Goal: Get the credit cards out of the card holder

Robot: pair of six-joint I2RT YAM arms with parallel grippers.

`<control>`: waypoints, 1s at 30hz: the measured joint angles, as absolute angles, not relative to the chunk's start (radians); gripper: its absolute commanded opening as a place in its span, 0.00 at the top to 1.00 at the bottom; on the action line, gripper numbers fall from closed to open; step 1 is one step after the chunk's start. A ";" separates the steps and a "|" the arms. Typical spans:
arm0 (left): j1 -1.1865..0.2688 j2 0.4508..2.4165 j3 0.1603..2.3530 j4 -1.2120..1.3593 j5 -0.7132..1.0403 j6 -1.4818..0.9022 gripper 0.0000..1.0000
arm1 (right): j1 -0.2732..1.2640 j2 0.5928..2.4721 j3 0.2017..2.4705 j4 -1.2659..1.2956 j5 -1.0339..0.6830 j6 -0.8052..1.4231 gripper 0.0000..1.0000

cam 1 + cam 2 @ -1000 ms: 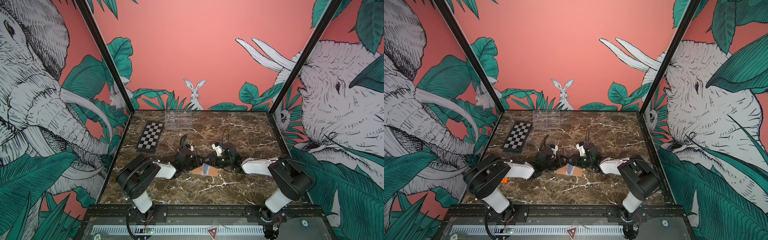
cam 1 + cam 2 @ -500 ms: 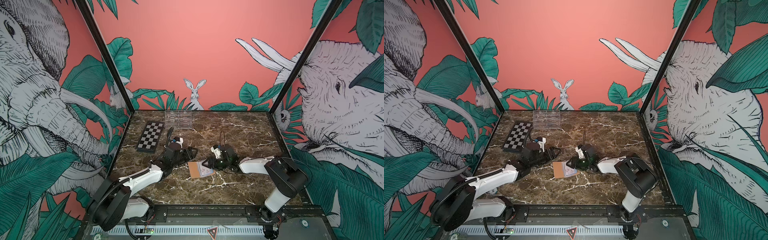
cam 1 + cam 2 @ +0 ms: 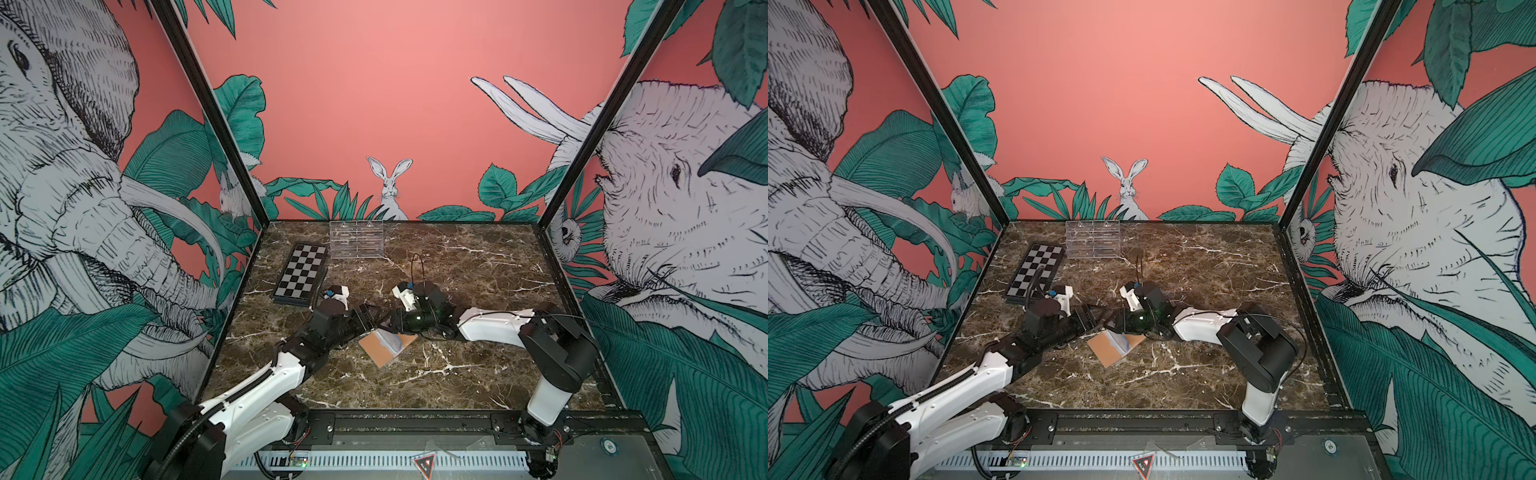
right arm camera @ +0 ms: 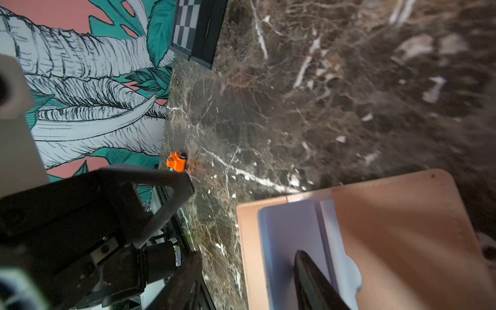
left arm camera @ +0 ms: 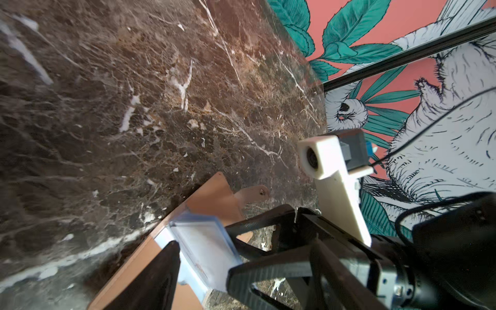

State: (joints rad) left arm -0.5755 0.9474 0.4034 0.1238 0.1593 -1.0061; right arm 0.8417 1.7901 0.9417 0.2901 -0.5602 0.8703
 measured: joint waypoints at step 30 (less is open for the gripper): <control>-0.559 0.682 0.174 -0.085 0.312 -1.153 0.27 | 0.913 1.773 0.984 0.016 -0.311 0.779 0.48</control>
State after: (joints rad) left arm -0.5591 0.6819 0.1741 -0.0849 0.3119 -1.1534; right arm 0.9127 1.7733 0.9836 0.0158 -0.3107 0.7788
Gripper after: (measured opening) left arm 0.736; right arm 0.525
